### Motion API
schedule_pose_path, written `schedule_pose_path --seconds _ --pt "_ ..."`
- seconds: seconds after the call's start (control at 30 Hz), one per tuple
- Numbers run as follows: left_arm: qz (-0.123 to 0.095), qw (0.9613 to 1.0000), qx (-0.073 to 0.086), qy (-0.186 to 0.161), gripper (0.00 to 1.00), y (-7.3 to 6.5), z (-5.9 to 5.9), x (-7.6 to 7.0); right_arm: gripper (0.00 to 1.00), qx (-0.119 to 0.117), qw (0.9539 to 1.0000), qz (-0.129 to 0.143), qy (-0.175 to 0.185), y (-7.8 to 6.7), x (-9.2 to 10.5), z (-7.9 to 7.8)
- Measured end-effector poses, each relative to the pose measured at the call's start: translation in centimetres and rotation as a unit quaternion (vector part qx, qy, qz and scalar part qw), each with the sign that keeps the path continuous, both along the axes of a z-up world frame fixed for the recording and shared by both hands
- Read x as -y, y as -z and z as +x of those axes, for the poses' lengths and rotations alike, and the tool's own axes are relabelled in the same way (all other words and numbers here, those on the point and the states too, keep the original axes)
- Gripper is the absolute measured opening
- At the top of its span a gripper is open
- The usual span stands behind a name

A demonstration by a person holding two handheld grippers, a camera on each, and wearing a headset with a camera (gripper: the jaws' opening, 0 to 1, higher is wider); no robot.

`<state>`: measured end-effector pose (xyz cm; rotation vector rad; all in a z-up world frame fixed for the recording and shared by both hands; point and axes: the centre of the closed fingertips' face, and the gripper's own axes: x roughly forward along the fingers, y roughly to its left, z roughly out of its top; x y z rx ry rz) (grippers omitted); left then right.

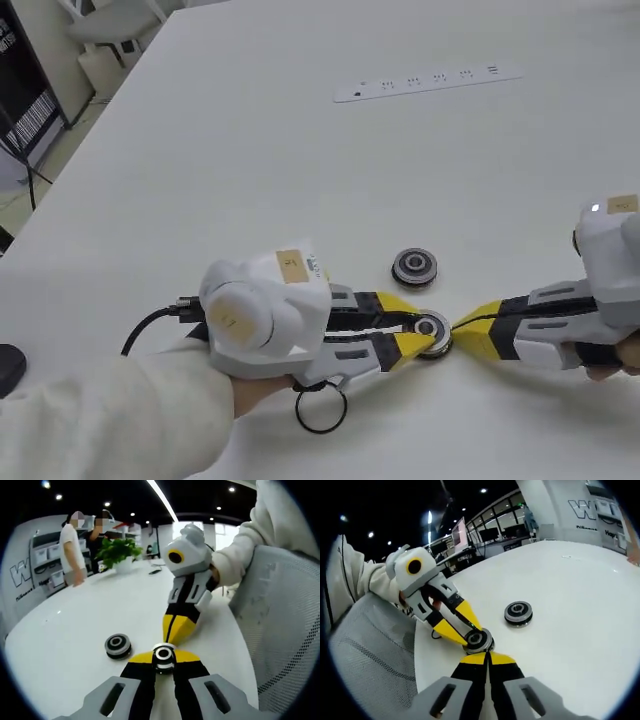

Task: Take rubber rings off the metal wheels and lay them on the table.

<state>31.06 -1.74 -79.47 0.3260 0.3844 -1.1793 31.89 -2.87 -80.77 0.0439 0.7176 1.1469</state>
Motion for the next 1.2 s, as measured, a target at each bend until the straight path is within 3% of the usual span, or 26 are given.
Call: schedule_pose_path --seconds 0.07,0.17,0.23,0.3,0.43,1.0,1.2 --pt "-0.002 1.0 0.0 -0.001 0.13 0.0 0.0 0.0 0.0 -0.03 0.999 0.026 0.022 -0.4 0.1 0.2" --pt "-0.003 1.0 0.0 -0.001 0.13 0.0 0.0 0.0 0.0 -0.048 0.9974 0.041 0.033 -0.5 0.3 0.3" --pt "-0.003 1.0 0.001 -0.001 0.13 0.0 0.0 0.0 0.0 -0.082 0.993 0.066 0.053 -0.7 0.2 0.3" --pt "-0.003 1.0 0.002 -0.001 0.13 0.0 0.0 0.0 0.0 -0.095 0.9907 0.076 0.061 -0.6 0.3 0.2" --pt "-0.003 1.0 0.002 -0.001 0.13 0.0 0.0 0.0 0.0 -0.101 0.9893 0.085 0.062 -0.8 0.1 0.1" --pt "-0.006 1.0 0.001 -0.002 0.13 0.0 -0.1 0.1 0.0 -0.074 0.9942 0.066 0.041 -1.4 -0.4 -0.5" --pt "-0.007 1.0 0.001 -0.003 0.13 0.0 -0.1 0.0 0.0 -0.074 0.9943 0.065 0.04 -1.4 -0.5 -0.5"
